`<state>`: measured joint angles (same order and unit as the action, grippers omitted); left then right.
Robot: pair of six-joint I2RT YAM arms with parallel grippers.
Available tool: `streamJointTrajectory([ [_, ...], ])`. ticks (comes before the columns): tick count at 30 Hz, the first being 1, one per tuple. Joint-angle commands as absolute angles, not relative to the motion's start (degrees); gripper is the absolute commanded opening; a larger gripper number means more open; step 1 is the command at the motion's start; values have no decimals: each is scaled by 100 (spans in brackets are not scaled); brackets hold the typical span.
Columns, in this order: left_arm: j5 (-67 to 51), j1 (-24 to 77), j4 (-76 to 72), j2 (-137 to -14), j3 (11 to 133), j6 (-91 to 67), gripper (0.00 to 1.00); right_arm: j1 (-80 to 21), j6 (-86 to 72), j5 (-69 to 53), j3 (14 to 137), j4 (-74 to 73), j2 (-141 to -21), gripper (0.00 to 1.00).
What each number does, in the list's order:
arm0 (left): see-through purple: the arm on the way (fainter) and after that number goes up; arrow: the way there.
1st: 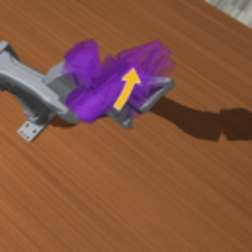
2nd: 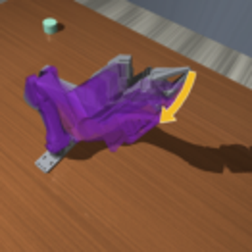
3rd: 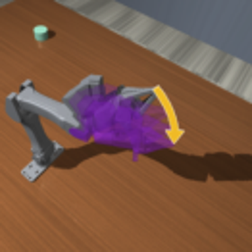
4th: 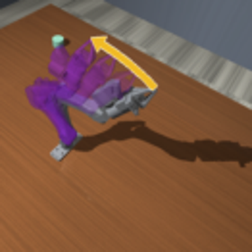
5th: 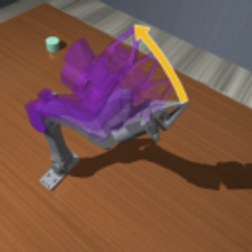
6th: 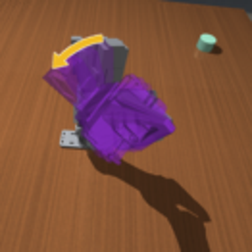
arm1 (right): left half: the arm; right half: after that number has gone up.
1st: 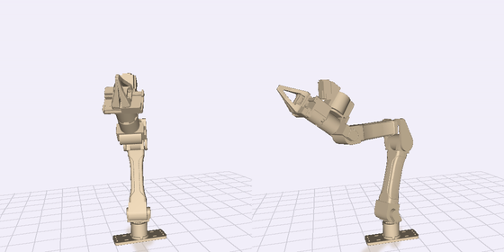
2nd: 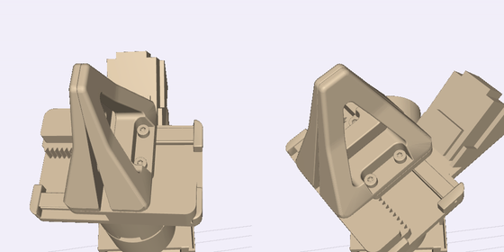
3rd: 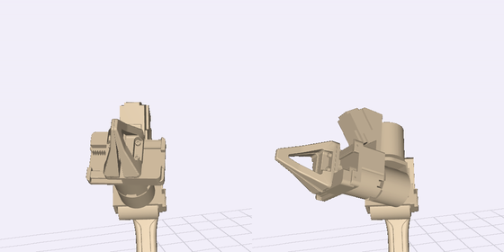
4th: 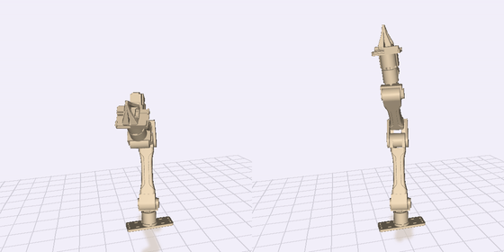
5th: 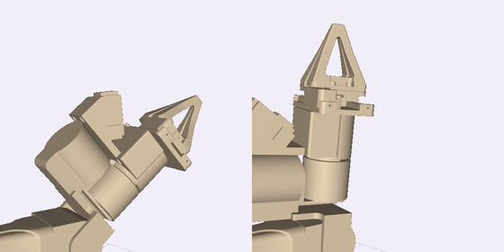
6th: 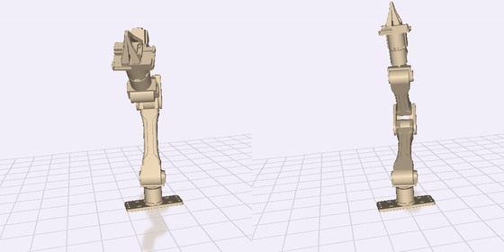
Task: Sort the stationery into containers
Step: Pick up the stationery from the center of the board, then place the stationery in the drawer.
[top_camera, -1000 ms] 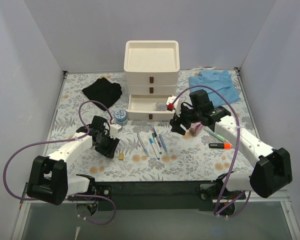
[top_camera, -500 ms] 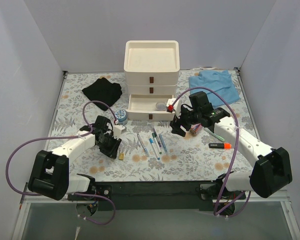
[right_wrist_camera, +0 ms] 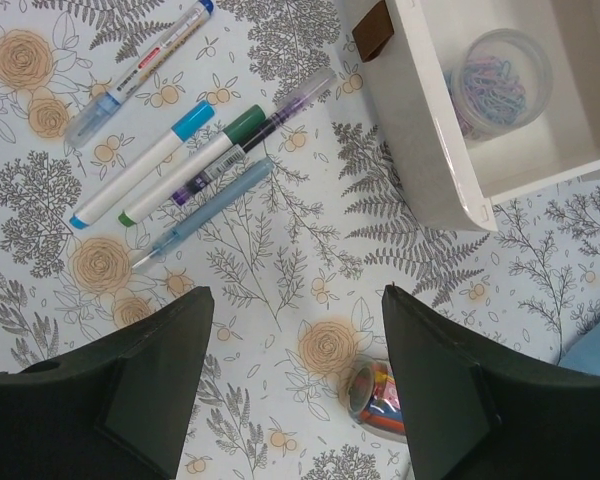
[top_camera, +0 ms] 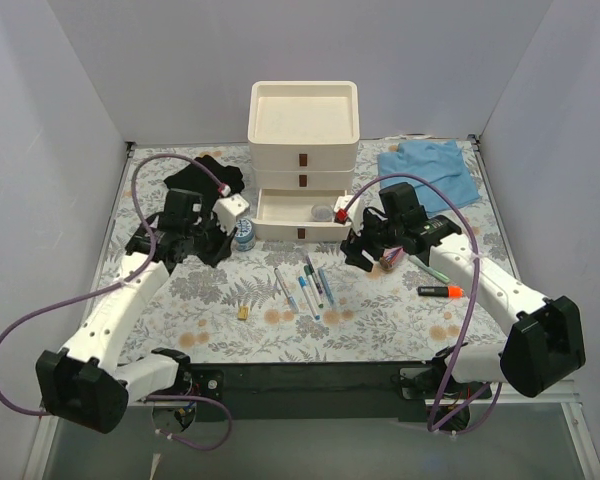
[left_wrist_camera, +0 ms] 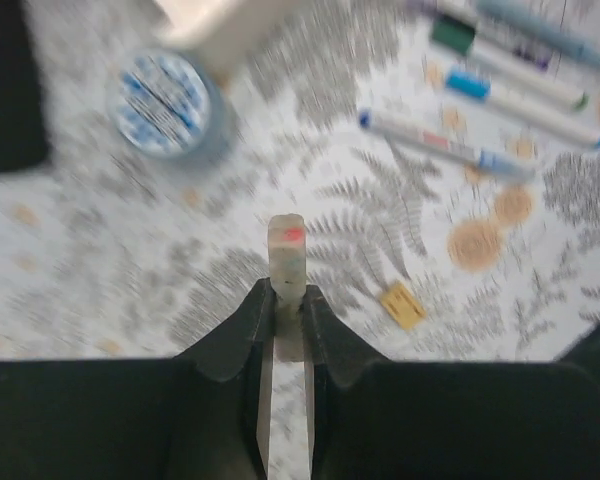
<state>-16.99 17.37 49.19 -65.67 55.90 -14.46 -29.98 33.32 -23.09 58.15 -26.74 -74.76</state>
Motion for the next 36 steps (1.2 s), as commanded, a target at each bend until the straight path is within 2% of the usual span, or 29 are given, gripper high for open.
streamJointTrajectory([
  [1, -2117, 1723, 3879, -6153, 6170, -642, 0, -2901, 3305, -2180, 5862, -2461, -7295, 77],
  [2, -2257, 1723, 3084, -6144, 6100, -607, 1, -2857, 3279, -2162, 5845, -2426, -7304, 77],
  [4, -2311, 1740, 2289, -6310, 5846, -493, 10, -2821, 3226, -2066, 5819, -2286, -7295, 76],
  [5, -2268, 1749, 1633, -6432, 5775, -475, 10, -2786, 3191, -2039, 5792, -2250, -7304, 77],
  [9, -2137, 1889, 626, -7171, 5687, -299, 9, -2725, 3182, -2013, 5774, -2171, -7330, 76],
  [11, -2057, 1977, 118, -7435, 5634, -281, 1, -2690, 3182, -1969, 5774, -2162, -7295, 76],
  [27, -1837, 2443, -413, -9096, 6152, -360, 0, -2417, 3111, -2013, 5484, -2039, -7189, 76],
  [31, -1600, 2470, -571, -9307, 6214, -387, 6, -2382, 3111, -2013, 5537, -2039, -7233, 76],
  [34, -1450, 2470, -598, -9369, 6266, -387, 27, -2347, 3076, -2048, 5528, -2039, -7251, 76],
  [35, -1415, 2470, -598, -9369, 6275, -413, 40, -2338, 3076, -2065, 5520, -2039, -7260, 76],
  [36, -1380, 2470, -598, -9352, 6275, -439, 44, -2347, 3067, -2074, 5502, -2039, -7268, 76],
])
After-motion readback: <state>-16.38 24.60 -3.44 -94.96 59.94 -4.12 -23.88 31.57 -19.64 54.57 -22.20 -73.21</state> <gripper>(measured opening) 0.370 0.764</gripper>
